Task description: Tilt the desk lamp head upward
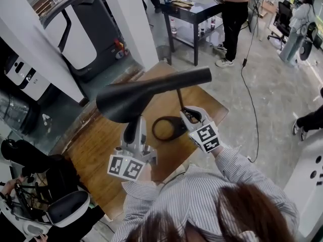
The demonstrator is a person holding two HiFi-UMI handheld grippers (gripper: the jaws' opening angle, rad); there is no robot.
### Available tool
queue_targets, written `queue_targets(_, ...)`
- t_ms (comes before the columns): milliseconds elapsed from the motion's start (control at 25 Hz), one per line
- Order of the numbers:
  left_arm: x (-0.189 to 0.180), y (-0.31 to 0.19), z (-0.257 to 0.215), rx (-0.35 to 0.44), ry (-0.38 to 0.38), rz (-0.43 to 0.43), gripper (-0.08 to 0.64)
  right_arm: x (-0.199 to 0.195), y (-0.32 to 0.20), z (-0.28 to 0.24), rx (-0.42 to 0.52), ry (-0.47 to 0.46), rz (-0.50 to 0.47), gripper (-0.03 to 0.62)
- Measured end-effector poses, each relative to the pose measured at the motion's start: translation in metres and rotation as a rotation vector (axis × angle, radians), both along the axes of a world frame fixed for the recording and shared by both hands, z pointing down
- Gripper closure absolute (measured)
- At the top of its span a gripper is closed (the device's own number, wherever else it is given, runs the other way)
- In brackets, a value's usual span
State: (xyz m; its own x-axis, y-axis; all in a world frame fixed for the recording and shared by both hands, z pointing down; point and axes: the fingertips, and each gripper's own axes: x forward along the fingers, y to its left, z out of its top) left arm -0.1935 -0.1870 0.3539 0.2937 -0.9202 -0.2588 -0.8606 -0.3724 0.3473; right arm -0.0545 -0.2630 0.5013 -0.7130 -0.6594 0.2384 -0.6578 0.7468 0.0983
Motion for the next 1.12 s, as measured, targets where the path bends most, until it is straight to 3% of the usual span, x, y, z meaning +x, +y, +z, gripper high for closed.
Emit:
queue_targets(640,-0.014,0.009,-0.063,0.129,-0.057,-0.026,0.525,0.003,0.001,-0.002,-0.003,-0.01,0.022,0.546)
queue_targets(1120,-0.015,0.009,-0.091,0.163,-0.11,-0.008,0.523,0.003,-0.001,0.0,-0.006,-0.024,0.046,0.546)
